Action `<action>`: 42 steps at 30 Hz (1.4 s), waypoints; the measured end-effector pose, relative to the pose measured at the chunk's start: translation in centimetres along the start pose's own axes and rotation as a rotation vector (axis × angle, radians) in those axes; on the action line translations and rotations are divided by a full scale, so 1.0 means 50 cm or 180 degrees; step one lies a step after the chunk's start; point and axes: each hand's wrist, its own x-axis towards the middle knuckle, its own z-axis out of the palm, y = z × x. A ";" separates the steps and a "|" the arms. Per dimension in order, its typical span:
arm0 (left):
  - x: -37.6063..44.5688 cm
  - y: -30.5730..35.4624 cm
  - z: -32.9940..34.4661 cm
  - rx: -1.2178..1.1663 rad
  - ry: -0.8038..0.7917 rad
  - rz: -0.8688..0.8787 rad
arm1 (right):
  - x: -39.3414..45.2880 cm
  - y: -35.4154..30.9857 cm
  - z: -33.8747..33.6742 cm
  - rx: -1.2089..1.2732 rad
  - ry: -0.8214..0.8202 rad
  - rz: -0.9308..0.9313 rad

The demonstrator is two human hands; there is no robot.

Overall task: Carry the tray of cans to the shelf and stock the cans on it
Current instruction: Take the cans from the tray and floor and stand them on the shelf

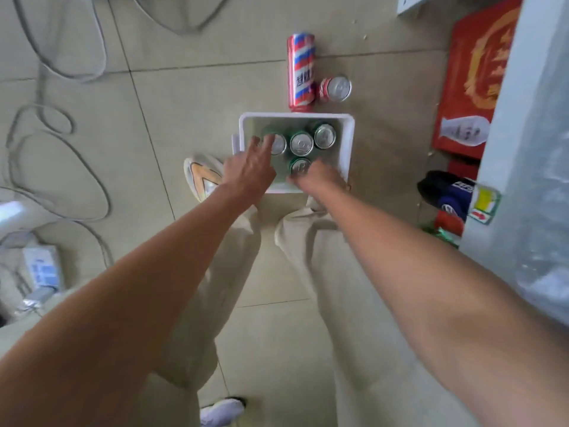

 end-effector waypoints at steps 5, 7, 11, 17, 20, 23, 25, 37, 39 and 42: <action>0.063 0.015 0.039 -0.0029 0.0232 0.0037 | 0.013 0.000 0.084 0.0149 0.0922 -0.0046; 0.077 0.020 0.031 0.0077 0.0395 -0.0004 | 0.012 0.008 0.084 0.0138 0.1038 -0.0118; 0.084 0.020 0.014 0.0416 0.0326 0.0113 | 0.021 -0.003 0.063 0.0010 0.0825 -0.0064; 0.036 0.017 -0.036 0.0336 0.0246 0.0240 | -0.034 0.012 0.029 -0.0041 0.0882 0.0070; -0.053 0.036 -0.147 0.0095 0.0397 0.0040 | -0.165 0.026 -0.025 0.0453 0.0976 0.0322; -0.182 0.102 -0.309 -0.0298 0.0726 0.0150 | -0.352 0.052 -0.121 0.1060 0.1137 0.0467; -0.276 0.155 -0.431 -0.0550 0.0973 0.0275 | -0.497 0.063 -0.194 0.1383 0.1396 0.0496; -0.668 0.580 -0.948 -0.1156 0.1727 0.1306 | -1.108 0.163 -0.585 0.2104 0.2749 0.0763; -0.698 0.659 -0.990 -0.1216 0.1735 0.1607 | -1.148 0.191 -0.630 0.2226 0.2860 0.0723; -0.724 0.772 -1.032 -0.1110 0.1678 0.2062 | -1.186 0.237 -0.688 0.2315 0.3128 0.0816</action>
